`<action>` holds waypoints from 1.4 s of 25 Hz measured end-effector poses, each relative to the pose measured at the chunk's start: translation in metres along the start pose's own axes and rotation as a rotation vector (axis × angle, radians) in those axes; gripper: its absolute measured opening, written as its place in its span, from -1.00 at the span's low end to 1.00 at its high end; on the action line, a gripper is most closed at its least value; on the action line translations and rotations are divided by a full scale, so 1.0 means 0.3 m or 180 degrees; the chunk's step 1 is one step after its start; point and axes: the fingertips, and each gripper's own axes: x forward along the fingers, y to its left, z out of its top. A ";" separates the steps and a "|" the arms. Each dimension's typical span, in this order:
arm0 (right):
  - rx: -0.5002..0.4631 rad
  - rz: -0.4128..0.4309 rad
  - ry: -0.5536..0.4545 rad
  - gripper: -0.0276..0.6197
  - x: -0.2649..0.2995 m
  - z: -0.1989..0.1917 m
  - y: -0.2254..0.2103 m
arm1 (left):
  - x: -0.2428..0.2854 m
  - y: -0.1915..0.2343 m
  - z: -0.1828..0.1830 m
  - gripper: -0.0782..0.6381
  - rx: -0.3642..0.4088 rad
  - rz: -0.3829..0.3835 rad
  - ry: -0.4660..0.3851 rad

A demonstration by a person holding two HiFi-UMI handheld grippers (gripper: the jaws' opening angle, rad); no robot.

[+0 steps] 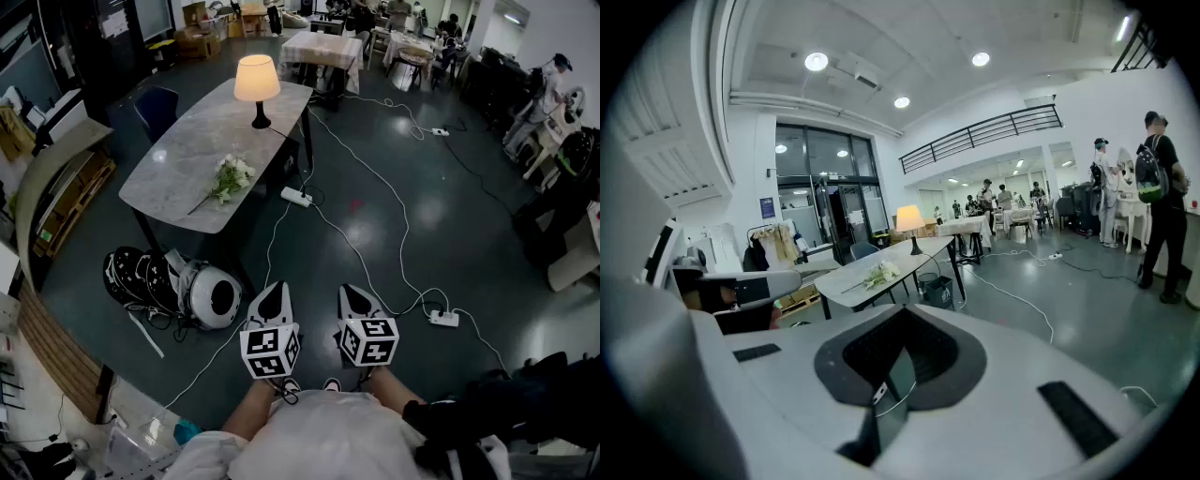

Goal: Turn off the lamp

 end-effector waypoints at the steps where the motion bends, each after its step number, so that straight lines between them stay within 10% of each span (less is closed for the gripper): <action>1: -0.0004 0.0005 0.0000 -0.92 0.000 0.003 0.004 | -0.001 0.001 0.003 -0.79 -0.0005 0.0006 -0.0004; 21: 0.0059 -0.0229 0.0022 -0.92 0.062 -0.013 0.084 | -0.013 0.194 -0.001 -0.79 -0.0079 0.0019 0.0056; 35: 0.0237 -0.0418 0.0071 -0.92 0.231 0.014 -0.124 | 0.214 0.217 -0.018 -0.79 0.0034 0.0081 0.0175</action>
